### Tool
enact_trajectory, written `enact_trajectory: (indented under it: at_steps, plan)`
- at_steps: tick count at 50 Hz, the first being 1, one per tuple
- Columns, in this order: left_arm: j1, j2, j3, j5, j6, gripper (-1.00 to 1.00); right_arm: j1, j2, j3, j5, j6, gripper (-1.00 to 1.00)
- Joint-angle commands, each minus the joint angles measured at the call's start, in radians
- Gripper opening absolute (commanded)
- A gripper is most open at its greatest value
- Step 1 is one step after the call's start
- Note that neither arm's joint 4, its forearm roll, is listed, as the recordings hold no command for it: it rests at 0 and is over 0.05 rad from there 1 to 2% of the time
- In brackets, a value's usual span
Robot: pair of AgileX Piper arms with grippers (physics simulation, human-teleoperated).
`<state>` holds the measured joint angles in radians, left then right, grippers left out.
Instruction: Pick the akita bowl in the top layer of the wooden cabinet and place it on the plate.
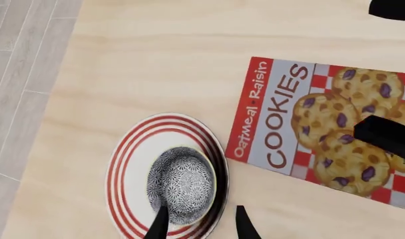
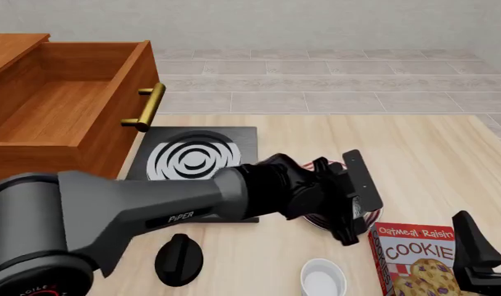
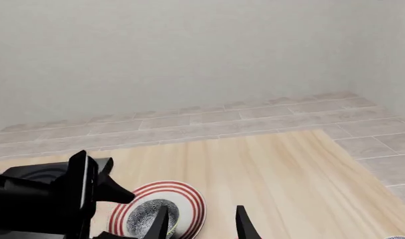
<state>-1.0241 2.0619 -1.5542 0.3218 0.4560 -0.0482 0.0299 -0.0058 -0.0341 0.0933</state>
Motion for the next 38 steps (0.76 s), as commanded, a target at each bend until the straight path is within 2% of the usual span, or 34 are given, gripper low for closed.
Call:
enact_trajectory:
  at_steps: [1, 38]
  plan:
    - [-0.009, -0.083, 0.074, 0.003, 0.022, 1.00, 0.001, -0.013, -0.001, 0.012, -0.006, 1.00]
    - [-0.001, -0.165, 0.091, 0.058, 0.060, 1.00, 0.003, -0.008, -0.001, 0.004, -0.027, 1.00]
